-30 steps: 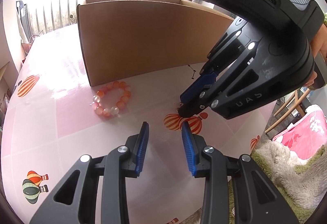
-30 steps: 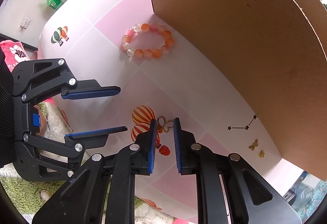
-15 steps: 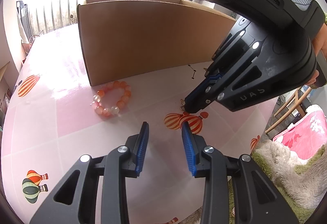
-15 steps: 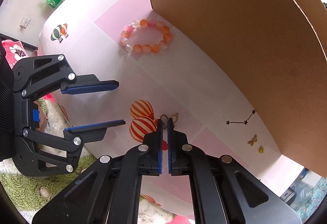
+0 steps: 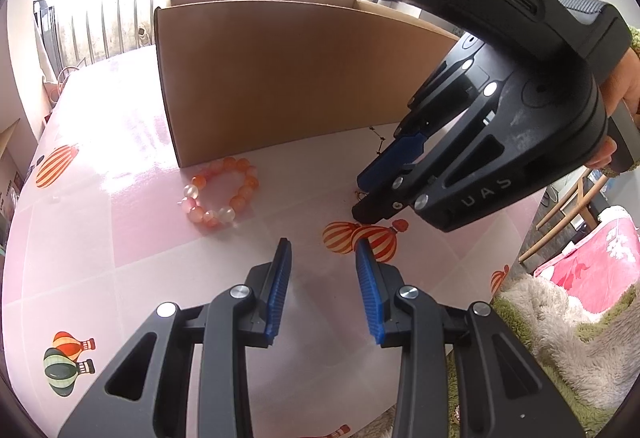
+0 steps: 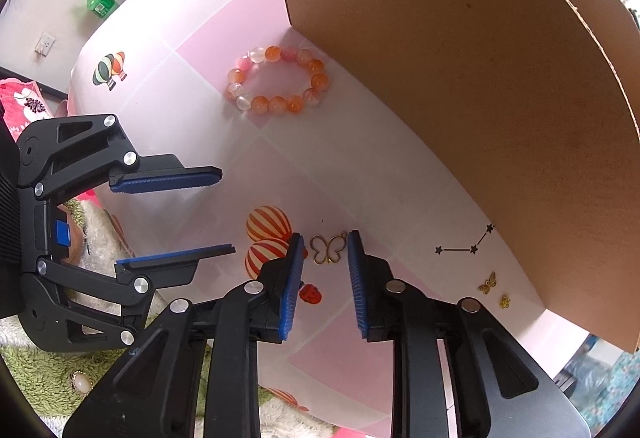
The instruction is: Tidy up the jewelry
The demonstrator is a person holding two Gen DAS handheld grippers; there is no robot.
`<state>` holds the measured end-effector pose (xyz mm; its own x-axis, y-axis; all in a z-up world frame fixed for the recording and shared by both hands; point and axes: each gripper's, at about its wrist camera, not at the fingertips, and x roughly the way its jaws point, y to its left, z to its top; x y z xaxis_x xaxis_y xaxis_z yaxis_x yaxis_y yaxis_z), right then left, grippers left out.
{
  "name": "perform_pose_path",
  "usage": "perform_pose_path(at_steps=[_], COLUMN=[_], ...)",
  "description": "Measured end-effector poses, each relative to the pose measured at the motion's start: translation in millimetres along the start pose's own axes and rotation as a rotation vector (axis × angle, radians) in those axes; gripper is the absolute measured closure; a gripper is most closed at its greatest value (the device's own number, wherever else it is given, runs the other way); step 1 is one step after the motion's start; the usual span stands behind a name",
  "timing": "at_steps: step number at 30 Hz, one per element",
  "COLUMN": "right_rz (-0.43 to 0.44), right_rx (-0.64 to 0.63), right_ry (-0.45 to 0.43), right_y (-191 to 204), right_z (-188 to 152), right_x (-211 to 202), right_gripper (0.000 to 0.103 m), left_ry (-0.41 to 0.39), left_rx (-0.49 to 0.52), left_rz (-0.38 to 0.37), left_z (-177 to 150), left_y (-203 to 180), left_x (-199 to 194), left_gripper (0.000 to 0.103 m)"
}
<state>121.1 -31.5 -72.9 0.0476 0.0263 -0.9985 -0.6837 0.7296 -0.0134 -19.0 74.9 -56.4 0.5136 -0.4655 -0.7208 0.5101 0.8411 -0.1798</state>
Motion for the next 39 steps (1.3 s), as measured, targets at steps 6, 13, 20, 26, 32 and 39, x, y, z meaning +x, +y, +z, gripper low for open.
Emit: perform_pose_path(at_steps=[6, 13, 20, 26, 32, 39], right_rz=[0.01, 0.024, 0.026, 0.023, 0.013, -0.047], right_rx=[-0.007, 0.0, -0.002, 0.017, 0.048, 0.083], right_ry=[-0.004, -0.001, -0.004, -0.039, -0.148, -0.315], right_y=[-8.3, -10.2, -14.7, -18.6, -21.2, -32.9], right_z=[1.2, -0.4, -0.9, -7.7, -23.1, -45.6], right_x=[1.5, 0.3, 1.4, -11.3, -50.4, -113.8], right_gripper=[0.09, 0.09, 0.09, 0.09, 0.09, 0.09], left_ry=[-0.001, 0.0, 0.001, 0.004, 0.003, -0.044], left_rx=[0.0, -0.003, -0.002, 0.007, 0.023, 0.053], left_rz=[-0.001, 0.002, 0.003, 0.021, 0.047, 0.036], left_z=[-0.2, -0.6, -0.6, 0.2, 1.5, 17.5], left_y=[0.5, 0.2, -0.4, -5.4, -18.3, -36.8], left_x=[0.4, 0.4, 0.6, 1.2, 1.1, 3.4], left_gripper=[0.071, 0.071, 0.071, 0.071, 0.071, 0.071])
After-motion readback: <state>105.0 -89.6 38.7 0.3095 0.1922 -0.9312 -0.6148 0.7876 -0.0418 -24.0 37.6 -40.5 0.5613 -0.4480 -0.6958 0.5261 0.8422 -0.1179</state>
